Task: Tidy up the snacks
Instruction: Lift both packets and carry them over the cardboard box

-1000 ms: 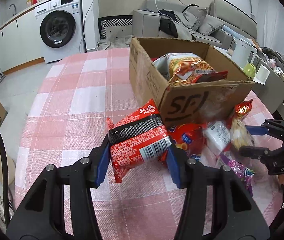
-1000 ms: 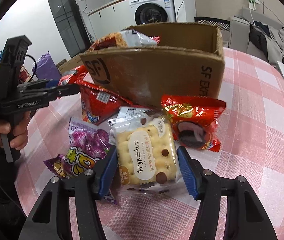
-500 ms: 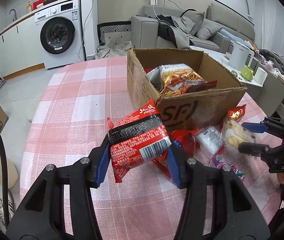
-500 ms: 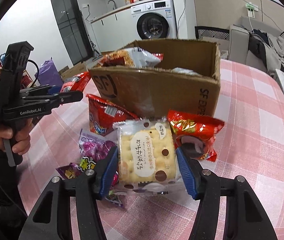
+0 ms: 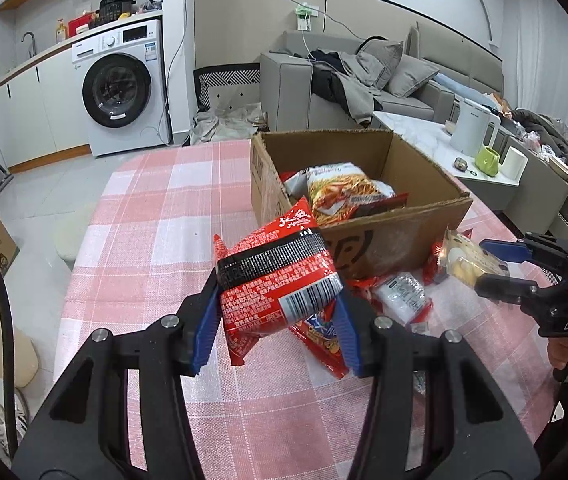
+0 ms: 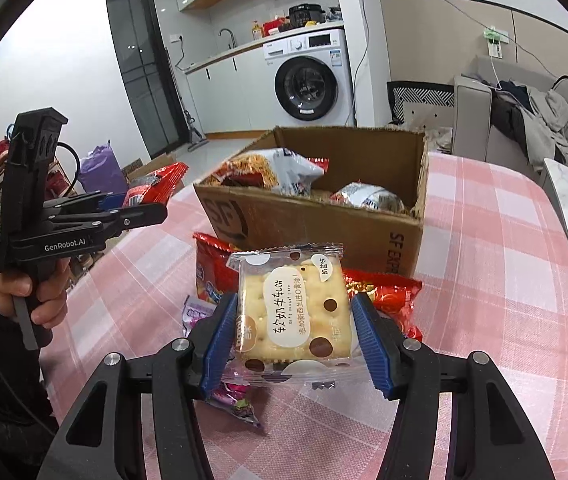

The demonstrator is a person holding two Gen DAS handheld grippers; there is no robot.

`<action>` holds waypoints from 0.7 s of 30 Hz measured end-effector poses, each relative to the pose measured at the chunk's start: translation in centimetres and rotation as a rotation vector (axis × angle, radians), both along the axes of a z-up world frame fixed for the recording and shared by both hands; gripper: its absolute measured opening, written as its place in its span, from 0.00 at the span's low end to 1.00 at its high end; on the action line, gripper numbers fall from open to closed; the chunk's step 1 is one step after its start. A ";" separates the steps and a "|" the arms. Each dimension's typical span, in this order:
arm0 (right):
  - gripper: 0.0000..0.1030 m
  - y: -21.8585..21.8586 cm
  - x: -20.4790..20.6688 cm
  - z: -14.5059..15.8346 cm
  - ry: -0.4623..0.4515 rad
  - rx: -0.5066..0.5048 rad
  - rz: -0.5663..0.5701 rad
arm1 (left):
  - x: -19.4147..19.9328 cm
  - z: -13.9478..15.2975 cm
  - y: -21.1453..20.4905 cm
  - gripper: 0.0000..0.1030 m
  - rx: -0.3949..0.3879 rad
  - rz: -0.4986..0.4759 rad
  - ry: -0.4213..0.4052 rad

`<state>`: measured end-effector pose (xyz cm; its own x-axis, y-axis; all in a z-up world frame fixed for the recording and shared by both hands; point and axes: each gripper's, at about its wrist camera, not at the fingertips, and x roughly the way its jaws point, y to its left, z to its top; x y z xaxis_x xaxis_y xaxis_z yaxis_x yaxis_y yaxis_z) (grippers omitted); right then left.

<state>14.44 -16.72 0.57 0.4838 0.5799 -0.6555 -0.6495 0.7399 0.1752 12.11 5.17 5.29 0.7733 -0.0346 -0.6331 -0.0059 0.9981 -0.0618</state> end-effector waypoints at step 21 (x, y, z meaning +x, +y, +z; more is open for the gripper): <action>0.57 -2.0 0.4 4.7 -0.094 0.124 -0.146 | 0.4 2.9 -3.1 0.46 0.004 -0.047 -0.067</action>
